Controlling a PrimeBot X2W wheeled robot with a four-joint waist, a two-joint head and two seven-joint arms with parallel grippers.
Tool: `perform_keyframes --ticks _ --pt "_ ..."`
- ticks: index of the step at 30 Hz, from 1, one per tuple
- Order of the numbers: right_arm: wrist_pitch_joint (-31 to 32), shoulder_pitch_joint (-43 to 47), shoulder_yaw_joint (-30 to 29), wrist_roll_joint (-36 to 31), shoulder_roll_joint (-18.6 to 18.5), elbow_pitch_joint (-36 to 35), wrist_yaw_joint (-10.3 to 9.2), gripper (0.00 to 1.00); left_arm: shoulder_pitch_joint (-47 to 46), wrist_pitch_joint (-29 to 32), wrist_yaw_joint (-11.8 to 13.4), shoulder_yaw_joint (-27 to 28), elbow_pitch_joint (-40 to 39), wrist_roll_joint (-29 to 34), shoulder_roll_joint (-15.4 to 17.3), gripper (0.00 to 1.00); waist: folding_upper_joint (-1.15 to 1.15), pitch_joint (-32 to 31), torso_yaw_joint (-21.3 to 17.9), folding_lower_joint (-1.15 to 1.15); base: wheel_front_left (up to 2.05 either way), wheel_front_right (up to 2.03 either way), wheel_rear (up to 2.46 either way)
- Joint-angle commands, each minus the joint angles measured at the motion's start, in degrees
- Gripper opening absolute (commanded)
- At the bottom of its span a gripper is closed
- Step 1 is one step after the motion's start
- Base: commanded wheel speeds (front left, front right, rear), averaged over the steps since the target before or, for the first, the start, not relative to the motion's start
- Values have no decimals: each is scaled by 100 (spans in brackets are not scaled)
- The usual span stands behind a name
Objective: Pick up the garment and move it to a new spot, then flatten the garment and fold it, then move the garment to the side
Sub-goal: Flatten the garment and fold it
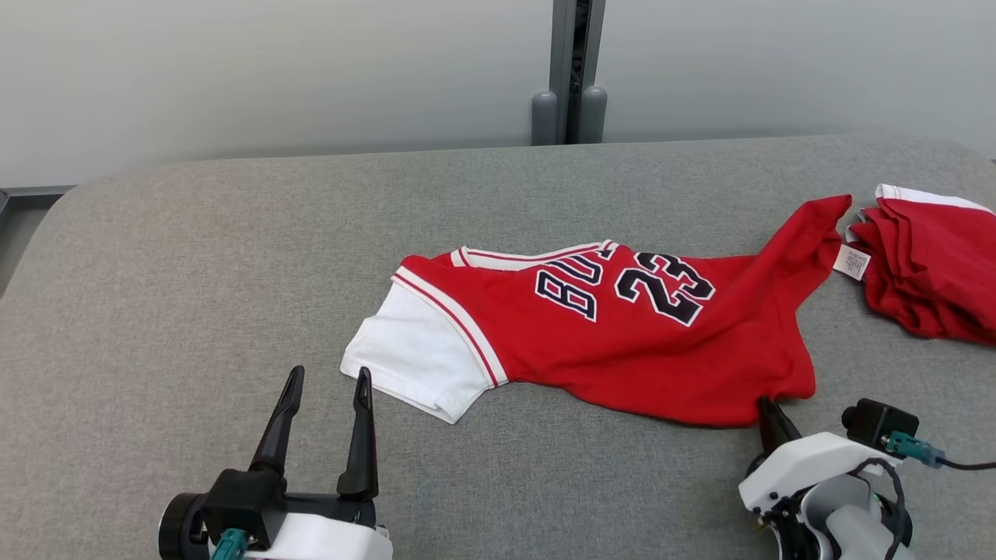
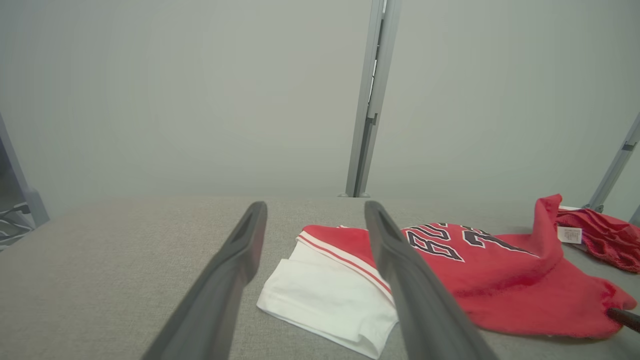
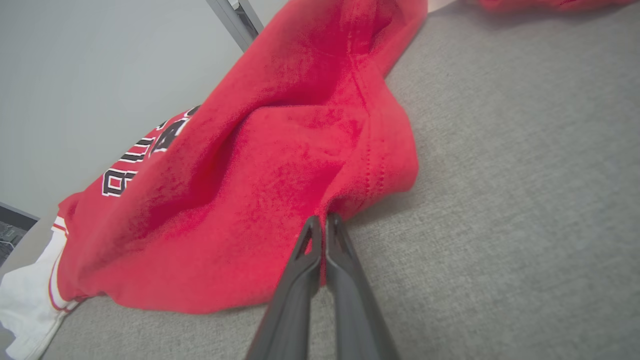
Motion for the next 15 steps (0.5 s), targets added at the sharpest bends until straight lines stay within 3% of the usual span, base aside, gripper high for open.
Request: perform_keyframes --ticks 1,11,14,15 --pt "-36 -65 23 20 -46 34 4 0 -106 -24 -11 17 -19 38 22 100 0 8 -8 0 0 0 0" --pt "-41 95 -112 -687 -383 -526 4 0 -90 -24 -68 11 58 8 23 100 0 73 -131 0 0 0 0" --pt "-41 130 -256 -1093 -411 -858 4 62 -99 -24 -100 6 109 -8 22 100 0 123 -175 0 0 0 0" --pt "-41 138 -311 -1201 -390 -1012 4 94 -110 -24 -111 -10 124 -9 22 100 0 132 -183 0 0 0 0"
